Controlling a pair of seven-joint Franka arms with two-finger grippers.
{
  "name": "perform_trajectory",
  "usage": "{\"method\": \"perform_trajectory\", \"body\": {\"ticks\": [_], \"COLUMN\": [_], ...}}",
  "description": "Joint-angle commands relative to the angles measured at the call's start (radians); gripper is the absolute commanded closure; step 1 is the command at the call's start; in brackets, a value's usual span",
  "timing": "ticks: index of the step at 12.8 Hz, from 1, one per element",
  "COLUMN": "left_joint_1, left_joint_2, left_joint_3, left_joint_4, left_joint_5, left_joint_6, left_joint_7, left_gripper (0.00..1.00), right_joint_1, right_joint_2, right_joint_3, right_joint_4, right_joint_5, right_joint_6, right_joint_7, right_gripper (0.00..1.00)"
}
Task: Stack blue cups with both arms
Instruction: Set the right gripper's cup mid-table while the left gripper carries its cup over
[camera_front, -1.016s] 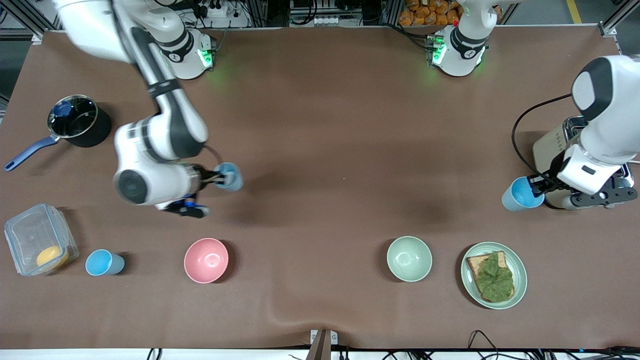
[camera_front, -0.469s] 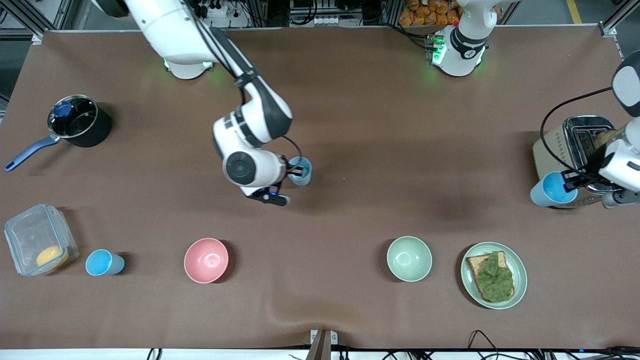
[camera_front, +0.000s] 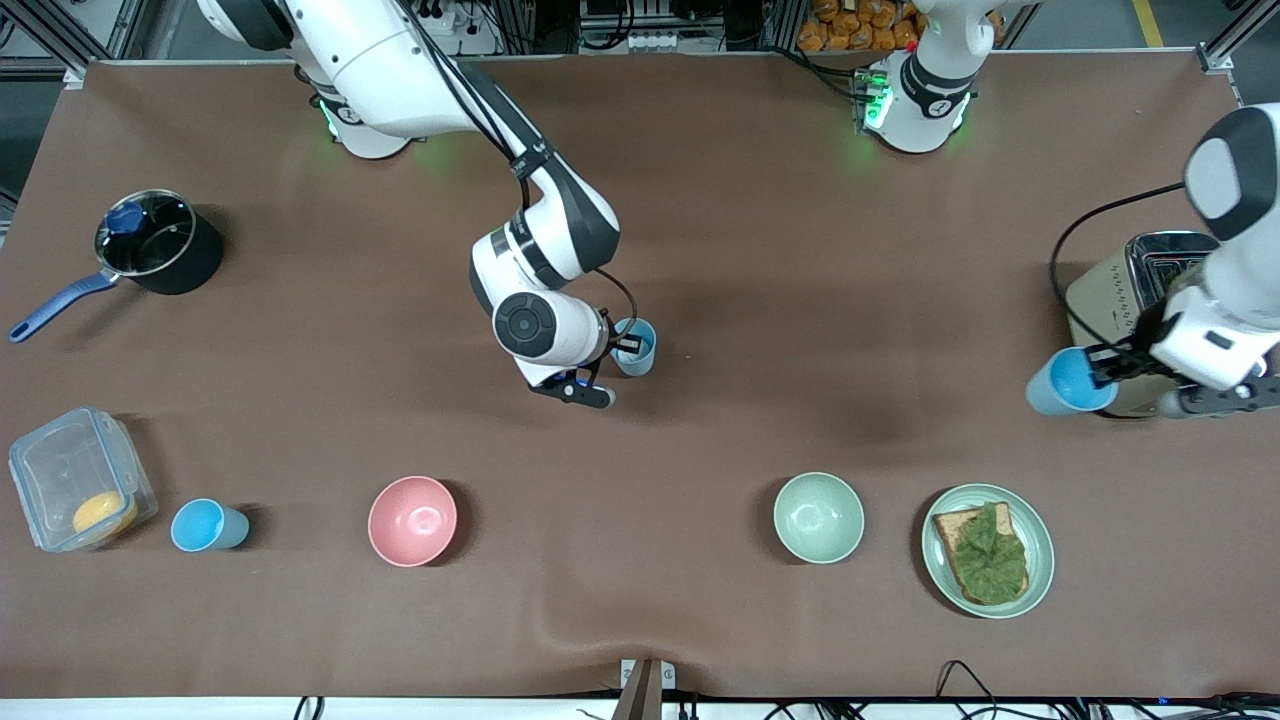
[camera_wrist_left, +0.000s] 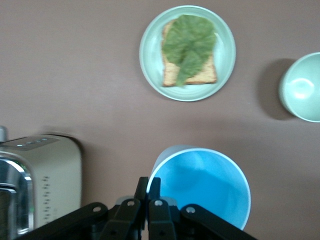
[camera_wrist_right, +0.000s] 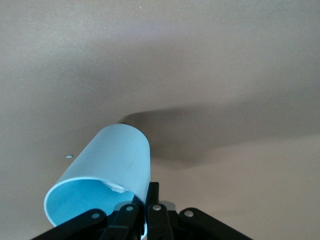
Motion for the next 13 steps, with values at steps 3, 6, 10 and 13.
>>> {"method": "perform_trajectory", "body": {"ticks": [3,6,10,13], "left_joint_1": [-0.002,-0.066,-0.319,-0.495], "left_joint_2": [0.010,0.030,0.097,0.256], "left_joint_3": [-0.170,-0.249,-0.250,-0.241], "left_joint_4": [0.027,0.029,0.058,0.209], "left_joint_5": [0.005,0.008,0.019,0.028], "left_joint_6": [-0.022,-0.022,-0.011,-0.008], "left_joint_7": [-0.272,-0.512,-0.878,-1.125], "left_gripper": [1.00,1.00,1.00,1.00], "right_joint_1": [0.010,-0.019,-0.141,-0.275], "right_joint_2": [0.012,-0.012,-0.101,-0.170], "right_joint_3": [-0.015,-0.019,-0.022,-0.024], "right_joint_4": [0.031,0.089,0.141,0.140], "right_joint_5": [0.015,0.012,0.004,-0.022], "right_joint_6": [-0.005,-0.037,-0.215,-0.356], "right_joint_7": [0.047,0.034,0.028,-0.107], "right_gripper": [0.01,0.00,0.00,0.00]}}
